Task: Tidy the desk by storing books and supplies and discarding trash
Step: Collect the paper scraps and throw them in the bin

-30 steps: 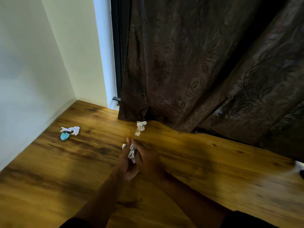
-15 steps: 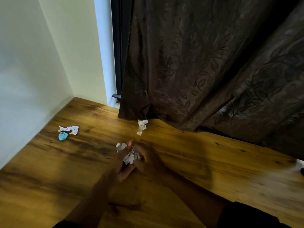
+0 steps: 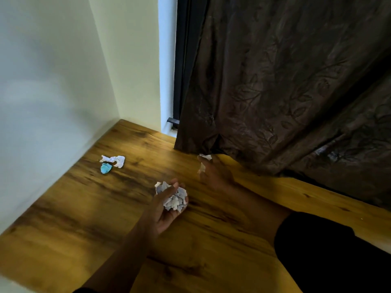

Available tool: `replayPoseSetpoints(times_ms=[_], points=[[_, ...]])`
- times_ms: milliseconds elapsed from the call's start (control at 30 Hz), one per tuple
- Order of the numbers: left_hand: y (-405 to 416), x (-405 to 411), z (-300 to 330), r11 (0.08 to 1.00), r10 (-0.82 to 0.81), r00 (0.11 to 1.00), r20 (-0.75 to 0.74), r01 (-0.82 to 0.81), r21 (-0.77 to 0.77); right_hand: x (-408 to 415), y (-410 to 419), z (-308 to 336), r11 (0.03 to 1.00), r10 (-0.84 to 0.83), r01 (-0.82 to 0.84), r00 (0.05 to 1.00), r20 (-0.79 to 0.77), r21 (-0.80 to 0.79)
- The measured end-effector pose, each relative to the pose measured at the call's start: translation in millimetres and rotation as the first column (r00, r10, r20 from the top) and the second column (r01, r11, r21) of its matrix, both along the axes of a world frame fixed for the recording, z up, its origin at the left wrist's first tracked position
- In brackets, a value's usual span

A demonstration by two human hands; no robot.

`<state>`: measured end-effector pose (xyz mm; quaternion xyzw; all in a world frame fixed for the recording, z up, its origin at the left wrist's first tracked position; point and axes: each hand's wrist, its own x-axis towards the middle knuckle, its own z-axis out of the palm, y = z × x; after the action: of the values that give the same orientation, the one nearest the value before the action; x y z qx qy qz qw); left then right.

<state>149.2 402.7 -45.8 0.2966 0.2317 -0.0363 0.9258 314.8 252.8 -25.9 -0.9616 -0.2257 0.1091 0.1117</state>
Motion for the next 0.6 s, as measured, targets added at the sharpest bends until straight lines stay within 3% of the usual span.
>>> replayPoseSetpoints(times_ms=[133, 267, 433, 600], points=[[6.7, -3.2, -0.8, 0.995, 0.031, 0.999, -0.027, -0.033, -0.093, 9.5, -1.6, -2.5, 1.0, 0.025, -0.024, 0.998, 0.051, -0.009], [10.1, 1.8, -3.0, 0.993, 0.015, 1.0, -0.015, -0.017, -0.12, -0.1, -8.9, -8.0, 0.969, -0.001, -0.016, 0.998, 0.07, 0.246], [5.7, 7.7, 6.7, 0.997, 0.047, 0.999, -0.018, -0.048, -0.052, -45.3, -1.4, 8.6, 0.777, -0.066, 0.041, 0.998, 0.017, 0.629], [1.9, 3.8, 13.3, 0.997, 0.016, 0.996, 0.088, -0.01, -0.072, -95.8, 9.9, 33.0, 0.684, 0.063, -0.066, 0.998, 0.031, 0.726]])
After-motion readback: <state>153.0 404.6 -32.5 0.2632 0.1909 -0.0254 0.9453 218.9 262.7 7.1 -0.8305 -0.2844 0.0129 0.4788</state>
